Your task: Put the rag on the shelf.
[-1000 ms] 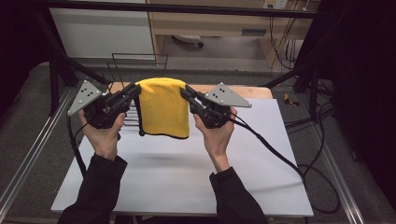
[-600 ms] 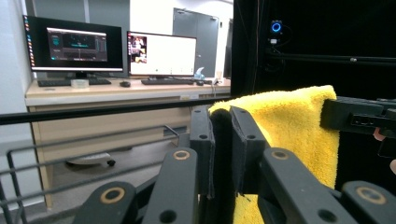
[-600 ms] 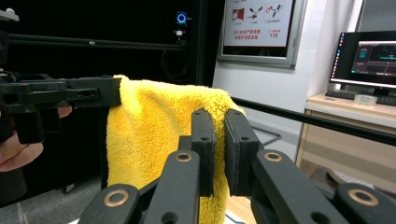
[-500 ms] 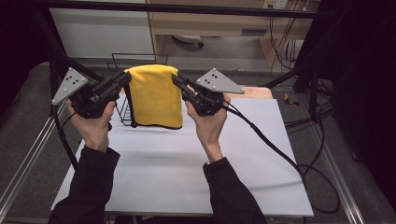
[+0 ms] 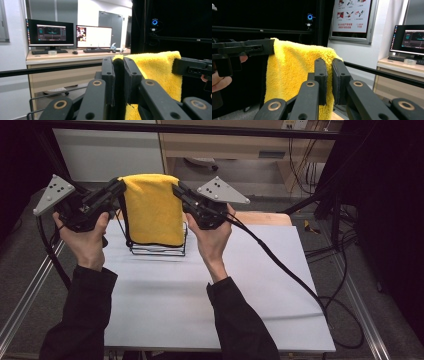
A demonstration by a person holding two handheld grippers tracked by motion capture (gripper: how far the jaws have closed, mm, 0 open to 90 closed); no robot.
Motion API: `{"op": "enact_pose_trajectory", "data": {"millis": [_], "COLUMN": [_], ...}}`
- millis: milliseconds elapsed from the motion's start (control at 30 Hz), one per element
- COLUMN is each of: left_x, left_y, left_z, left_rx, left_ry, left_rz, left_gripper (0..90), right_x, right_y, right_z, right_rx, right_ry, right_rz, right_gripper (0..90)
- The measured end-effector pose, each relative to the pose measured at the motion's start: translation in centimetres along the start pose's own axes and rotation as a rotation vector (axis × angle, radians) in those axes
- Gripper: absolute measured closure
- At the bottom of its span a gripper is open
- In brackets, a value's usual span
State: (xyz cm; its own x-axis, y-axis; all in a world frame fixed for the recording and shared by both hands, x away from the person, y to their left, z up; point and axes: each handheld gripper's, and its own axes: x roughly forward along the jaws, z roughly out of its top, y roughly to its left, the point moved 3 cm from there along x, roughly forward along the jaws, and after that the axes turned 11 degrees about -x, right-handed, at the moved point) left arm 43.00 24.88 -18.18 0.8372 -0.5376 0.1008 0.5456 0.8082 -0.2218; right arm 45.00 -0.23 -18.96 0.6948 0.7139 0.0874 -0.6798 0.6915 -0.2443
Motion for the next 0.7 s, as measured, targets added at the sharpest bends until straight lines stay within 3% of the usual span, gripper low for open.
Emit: {"op": "enact_pose_trajectory", "data": {"millis": [700], "left_x": [1.6], "left_y": [2.9], "left_z": [3.6], "left_rx": [-0.006], "left_ry": [-0.033], "left_rz": [0.038], "left_gripper": [80.5], "right_x": [4.6], "right_y": [-1.0], "right_z": [2.9], "right_rx": [-0.001], "right_ry": [-0.032], "right_rz": [-0.011], "right_gripper": [83.9]}}
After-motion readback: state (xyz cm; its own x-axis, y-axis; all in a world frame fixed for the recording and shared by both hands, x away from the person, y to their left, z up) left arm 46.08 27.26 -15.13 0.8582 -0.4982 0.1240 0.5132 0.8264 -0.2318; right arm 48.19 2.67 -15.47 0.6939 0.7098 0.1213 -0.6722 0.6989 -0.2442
